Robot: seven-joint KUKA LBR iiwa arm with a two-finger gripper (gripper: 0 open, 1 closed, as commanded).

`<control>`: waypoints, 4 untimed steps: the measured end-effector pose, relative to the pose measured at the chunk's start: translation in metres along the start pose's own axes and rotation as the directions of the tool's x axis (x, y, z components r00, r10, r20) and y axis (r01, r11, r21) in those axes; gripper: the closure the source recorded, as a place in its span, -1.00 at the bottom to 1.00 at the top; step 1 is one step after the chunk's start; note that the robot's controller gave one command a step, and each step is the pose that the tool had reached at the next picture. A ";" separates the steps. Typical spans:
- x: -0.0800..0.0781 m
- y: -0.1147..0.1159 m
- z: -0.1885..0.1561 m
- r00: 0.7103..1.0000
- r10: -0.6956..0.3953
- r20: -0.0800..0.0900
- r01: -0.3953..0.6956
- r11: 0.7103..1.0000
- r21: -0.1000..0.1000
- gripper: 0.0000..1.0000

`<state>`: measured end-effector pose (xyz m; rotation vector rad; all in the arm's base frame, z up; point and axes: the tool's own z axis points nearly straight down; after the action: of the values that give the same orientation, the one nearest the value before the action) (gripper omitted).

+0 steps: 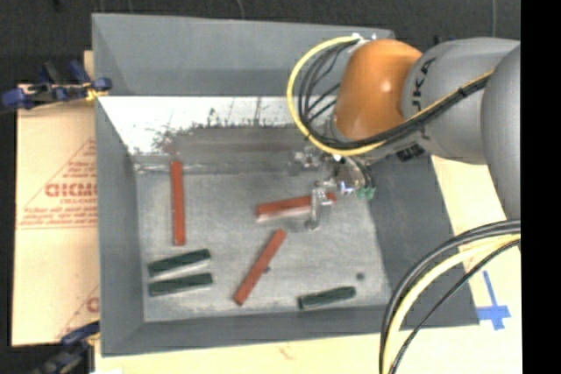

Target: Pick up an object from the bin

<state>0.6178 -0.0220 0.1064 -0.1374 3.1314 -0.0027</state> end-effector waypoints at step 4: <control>-0.001 0.006 0.016 0.930 0.367 -0.003 -0.367 0.930 0.000 1.00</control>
Offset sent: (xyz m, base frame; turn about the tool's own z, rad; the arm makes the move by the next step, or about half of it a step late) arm 0.0000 0.0000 0.0000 0.0000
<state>0.6182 -0.0161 0.0902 0.4495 3.1049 0.0005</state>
